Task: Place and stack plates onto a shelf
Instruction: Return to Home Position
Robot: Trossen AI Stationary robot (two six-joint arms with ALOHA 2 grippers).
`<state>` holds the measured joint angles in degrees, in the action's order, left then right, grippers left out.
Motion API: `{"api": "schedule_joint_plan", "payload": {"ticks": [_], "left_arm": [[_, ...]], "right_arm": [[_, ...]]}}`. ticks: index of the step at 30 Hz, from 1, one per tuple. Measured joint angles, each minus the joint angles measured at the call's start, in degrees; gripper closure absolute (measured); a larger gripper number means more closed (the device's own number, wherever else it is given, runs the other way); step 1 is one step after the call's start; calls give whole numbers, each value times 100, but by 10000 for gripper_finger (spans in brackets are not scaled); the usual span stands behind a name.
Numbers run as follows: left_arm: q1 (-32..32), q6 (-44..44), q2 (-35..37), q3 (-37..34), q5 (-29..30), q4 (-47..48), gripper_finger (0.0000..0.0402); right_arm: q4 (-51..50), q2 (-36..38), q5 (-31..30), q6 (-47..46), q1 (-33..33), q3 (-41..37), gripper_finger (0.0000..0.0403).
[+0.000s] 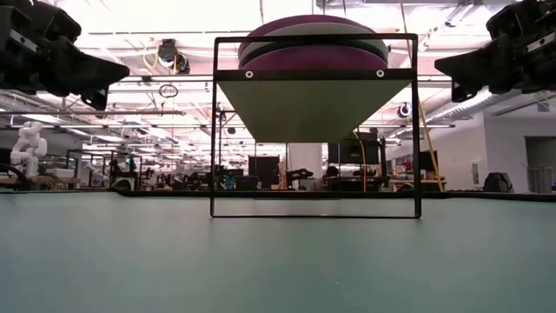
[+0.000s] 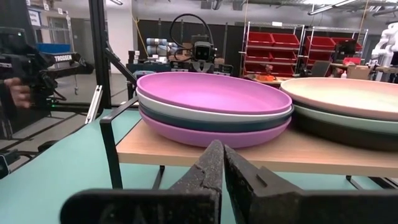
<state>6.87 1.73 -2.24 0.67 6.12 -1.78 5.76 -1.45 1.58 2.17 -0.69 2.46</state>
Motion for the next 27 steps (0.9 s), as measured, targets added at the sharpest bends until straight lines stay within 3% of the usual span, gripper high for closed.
{"api": "schedule_joint_plan", "payload": {"ticks": [27], "left_arm": [[-2,6,0,-11,5,-134,398]], "right_arm": [[-2,0,0,0,0,0,403]]}}
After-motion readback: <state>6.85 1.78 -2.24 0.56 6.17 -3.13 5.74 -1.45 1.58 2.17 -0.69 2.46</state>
